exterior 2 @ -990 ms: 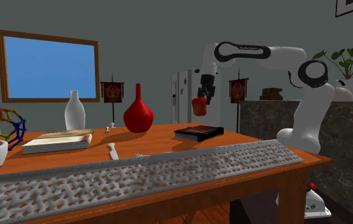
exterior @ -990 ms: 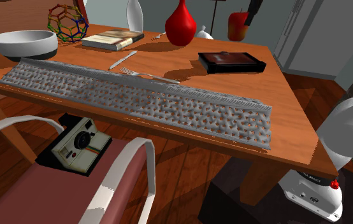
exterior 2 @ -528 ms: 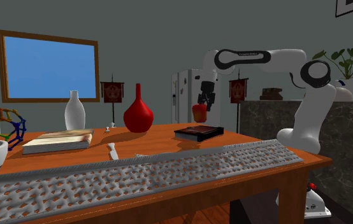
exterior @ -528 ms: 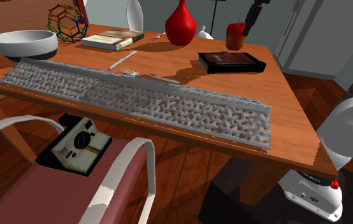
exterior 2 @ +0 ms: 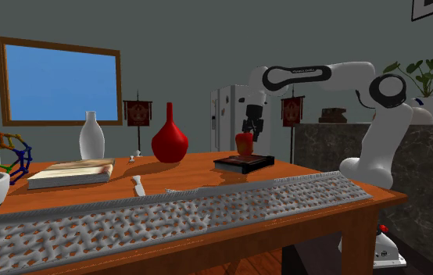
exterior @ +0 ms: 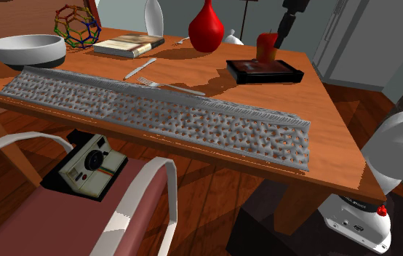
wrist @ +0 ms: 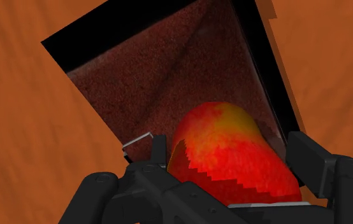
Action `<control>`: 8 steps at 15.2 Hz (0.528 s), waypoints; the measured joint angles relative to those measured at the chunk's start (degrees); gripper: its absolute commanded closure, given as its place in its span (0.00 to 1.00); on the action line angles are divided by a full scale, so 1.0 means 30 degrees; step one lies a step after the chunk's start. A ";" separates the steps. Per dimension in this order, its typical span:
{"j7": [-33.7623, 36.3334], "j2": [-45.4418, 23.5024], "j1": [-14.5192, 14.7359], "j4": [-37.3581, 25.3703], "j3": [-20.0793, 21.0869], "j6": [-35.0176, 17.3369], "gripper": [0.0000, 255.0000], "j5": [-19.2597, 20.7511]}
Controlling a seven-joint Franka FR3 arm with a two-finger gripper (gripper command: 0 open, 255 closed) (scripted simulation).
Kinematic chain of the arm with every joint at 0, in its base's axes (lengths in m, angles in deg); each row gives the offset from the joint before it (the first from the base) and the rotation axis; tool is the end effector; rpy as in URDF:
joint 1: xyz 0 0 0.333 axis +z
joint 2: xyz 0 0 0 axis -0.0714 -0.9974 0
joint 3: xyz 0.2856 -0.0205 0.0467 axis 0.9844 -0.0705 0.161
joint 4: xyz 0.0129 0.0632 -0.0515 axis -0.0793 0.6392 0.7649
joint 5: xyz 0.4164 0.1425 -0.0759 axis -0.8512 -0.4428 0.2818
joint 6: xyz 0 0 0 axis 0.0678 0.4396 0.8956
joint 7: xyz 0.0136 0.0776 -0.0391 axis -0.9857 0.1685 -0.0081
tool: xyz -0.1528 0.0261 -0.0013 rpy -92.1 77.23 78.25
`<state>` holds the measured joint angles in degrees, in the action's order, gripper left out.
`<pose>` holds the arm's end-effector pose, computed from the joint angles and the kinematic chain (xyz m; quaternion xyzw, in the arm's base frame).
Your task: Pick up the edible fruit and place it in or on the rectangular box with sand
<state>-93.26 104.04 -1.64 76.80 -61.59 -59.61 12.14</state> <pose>0.4894 -0.1430 0.5367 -0.9706 -0.2247 -0.0778 0.0384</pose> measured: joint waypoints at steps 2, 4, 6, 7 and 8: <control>-0.0001 -0.0004 0.0000 0.0004 0.0000 -0.0010 1.00 -0.0001; -0.0001 -0.0006 0.0001 0.0003 0.0000 -0.0013 0.00 -0.0001; -0.0001 -0.0006 0.0001 0.0003 0.0000 -0.0014 0.00 -0.0001; -0.0001 -0.0006 0.0001 0.0003 -0.0001 -0.0014 0.00 -0.0002; -0.0001 -0.0006 0.0001 0.0002 -0.0001 -0.0014 0.00 -0.0002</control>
<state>-93.27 104.03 -1.64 76.80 -61.59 -59.65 12.14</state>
